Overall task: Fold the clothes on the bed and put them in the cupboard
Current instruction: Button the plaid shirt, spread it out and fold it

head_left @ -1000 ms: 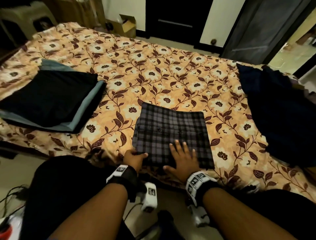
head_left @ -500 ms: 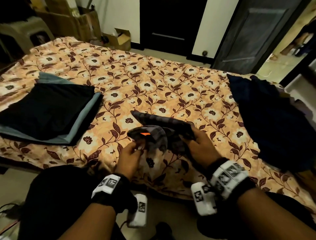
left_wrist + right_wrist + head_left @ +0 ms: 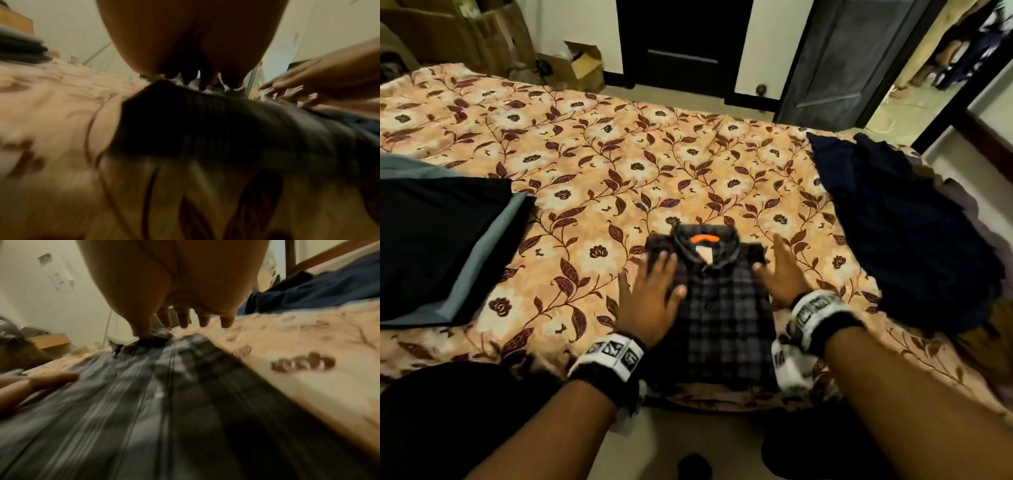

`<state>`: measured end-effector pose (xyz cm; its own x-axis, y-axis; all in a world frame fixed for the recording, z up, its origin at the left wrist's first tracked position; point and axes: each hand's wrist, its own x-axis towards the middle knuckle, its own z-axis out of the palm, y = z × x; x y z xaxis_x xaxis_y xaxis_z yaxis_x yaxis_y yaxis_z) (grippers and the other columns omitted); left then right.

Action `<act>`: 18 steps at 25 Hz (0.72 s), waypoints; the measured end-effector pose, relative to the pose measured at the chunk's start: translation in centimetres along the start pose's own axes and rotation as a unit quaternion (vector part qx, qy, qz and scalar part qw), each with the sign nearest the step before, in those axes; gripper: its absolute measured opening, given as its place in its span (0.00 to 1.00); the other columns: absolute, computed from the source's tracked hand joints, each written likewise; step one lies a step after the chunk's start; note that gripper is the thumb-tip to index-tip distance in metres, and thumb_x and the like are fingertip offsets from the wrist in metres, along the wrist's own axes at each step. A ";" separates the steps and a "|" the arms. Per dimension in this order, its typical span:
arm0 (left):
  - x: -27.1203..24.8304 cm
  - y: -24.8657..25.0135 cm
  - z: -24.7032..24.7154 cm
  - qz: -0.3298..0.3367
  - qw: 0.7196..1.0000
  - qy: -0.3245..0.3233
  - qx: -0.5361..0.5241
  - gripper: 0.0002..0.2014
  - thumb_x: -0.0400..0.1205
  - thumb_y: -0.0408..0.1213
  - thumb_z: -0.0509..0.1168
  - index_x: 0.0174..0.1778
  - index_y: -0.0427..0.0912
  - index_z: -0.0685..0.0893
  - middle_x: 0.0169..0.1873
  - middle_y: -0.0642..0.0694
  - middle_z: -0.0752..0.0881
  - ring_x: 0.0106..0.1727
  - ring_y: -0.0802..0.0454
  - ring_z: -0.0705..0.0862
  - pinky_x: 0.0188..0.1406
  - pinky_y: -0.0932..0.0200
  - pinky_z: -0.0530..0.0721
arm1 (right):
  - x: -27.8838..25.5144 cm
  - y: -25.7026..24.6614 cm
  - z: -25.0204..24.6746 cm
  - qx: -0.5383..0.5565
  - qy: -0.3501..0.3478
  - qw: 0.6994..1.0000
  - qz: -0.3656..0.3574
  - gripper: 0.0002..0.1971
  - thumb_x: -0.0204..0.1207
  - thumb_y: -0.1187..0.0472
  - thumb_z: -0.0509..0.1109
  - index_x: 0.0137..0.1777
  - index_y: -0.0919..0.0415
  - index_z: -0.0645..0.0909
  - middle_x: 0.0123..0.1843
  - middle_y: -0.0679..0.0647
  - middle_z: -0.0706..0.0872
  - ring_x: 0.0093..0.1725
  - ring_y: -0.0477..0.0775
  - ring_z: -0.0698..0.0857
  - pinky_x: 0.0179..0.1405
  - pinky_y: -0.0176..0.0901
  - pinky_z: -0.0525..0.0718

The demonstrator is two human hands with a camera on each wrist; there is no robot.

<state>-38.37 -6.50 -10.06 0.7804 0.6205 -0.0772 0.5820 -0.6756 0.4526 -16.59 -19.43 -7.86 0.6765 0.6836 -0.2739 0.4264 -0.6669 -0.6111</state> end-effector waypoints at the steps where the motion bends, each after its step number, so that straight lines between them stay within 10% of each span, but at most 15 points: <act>1: 0.2 -1.1 2.4 -0.013 0.996 -0.068 0.048 0.54 0.63 0.76 0.13 0.86 0.57 0.43 0.85 0.53 0.39 0.86 0.46 0.38 0.81 0.31 0.42 | -0.2 1.3 2.5 -0.090 -0.014 0.996 -0.005 0.36 0.82 0.42 0.57 0.85 0.54 0.49 0.85 0.58 0.55 0.83 0.61 0.57 0.80 0.58 0.59; 6: -1.1 -4.1 8.1 -0.052 0.991 -0.103 0.075 0.44 0.70 0.76 0.19 0.82 0.62 0.39 0.81 0.60 0.35 0.86 0.44 0.44 0.79 0.28 0.42 | -4.0 4.6 11.2 -0.237 -0.085 0.965 -0.070 0.45 0.62 0.21 0.18 0.80 0.38 0.32 0.80 0.40 0.28 0.84 0.53 0.35 0.79 0.65 0.35; 10: 0.3 -2.4 6.8 -0.100 0.988 -0.071 0.098 0.39 0.75 0.75 0.31 0.83 0.66 0.40 0.83 0.63 0.35 0.85 0.41 0.35 0.71 0.27 0.28 | -2.9 3.0 10.7 -0.165 -0.005 0.979 0.122 0.37 0.75 0.27 0.36 0.83 0.39 0.36 0.84 0.40 0.33 0.84 0.57 0.35 0.76 0.76 0.34; 13: 2.0 -1.4 7.2 -0.074 0.990 -0.076 0.095 0.39 0.73 0.73 0.27 0.83 0.68 0.42 0.81 0.63 0.32 0.86 0.46 0.36 0.75 0.25 0.32 | -1.1 2.3 10.4 -0.190 -0.003 0.979 0.073 0.39 0.76 0.27 0.37 0.84 0.43 0.39 0.85 0.42 0.35 0.84 0.56 0.36 0.74 0.73 0.30; 16: 2.5 -2.7 6.5 -0.286 0.957 -0.031 0.031 0.38 0.74 0.78 0.36 0.82 0.72 0.44 0.84 0.52 0.33 0.84 0.35 0.36 0.74 0.19 0.40 | 0.8 2.6 8.7 -0.107 0.000 0.968 0.228 0.43 0.73 0.23 0.40 0.84 0.43 0.42 0.86 0.47 0.36 0.84 0.61 0.39 0.76 0.77 0.40; 18: 3.2 -1.8 6.0 -0.256 0.966 0.032 0.037 0.34 0.79 0.73 0.40 0.82 0.70 0.47 0.85 0.49 0.33 0.84 0.36 0.34 0.74 0.21 0.39 | 1.8 2.0 8.4 -0.108 0.035 0.970 0.217 0.40 0.75 0.25 0.42 0.84 0.43 0.44 0.86 0.49 0.36 0.84 0.63 0.39 0.77 0.75 0.41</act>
<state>-35.50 -5.66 -16.42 0.3724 0.9020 -0.2182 0.9042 -0.2998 0.3042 -19.53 -17.09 -15.79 0.8558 0.3090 -0.4148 0.2045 -0.9388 -0.2773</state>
